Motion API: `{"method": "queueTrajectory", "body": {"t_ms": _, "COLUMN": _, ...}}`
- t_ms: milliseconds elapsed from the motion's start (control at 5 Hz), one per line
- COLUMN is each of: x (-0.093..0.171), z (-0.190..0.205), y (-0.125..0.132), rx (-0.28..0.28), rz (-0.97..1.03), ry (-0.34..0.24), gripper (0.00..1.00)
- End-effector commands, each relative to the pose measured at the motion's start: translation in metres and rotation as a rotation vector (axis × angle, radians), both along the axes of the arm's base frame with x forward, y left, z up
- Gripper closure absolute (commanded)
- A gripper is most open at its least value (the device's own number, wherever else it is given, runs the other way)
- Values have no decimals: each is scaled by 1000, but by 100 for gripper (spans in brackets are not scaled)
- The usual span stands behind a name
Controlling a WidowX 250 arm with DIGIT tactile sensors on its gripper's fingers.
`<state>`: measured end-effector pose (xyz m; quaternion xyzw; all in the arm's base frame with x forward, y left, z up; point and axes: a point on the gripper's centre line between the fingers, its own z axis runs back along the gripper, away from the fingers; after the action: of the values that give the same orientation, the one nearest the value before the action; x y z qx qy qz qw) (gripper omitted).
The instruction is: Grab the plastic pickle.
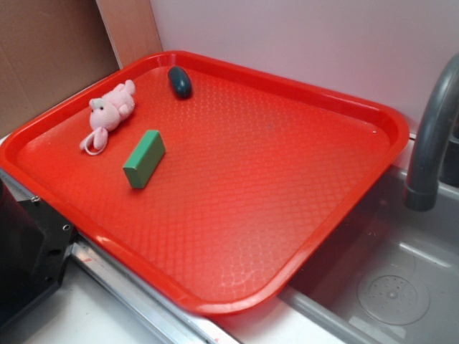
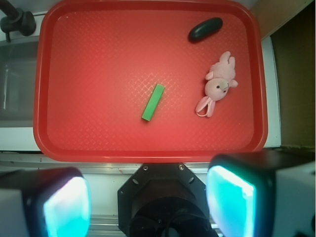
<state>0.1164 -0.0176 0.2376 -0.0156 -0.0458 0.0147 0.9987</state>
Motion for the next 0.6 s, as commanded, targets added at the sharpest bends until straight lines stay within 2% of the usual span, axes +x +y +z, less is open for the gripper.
{"method": "queueTrajectory", "body": {"t_ms": 0, "x": 0, "z": 0, "y": 0, "rx": 0, "rz": 0, "ry": 0, "gripper": 0}}
{"method": "queueTrajectory", "body": {"t_ms": 200, "x": 25, "z": -21, "y": 22, "rx": -126, "rz": 243, "ry": 5, "gripper": 0}}
{"method": "queueTrajectory", "body": {"t_ms": 400, "x": 42, "z": -36, "y": 38, "rx": -122, "rz": 477, "ry": -18, "gripper": 0}}
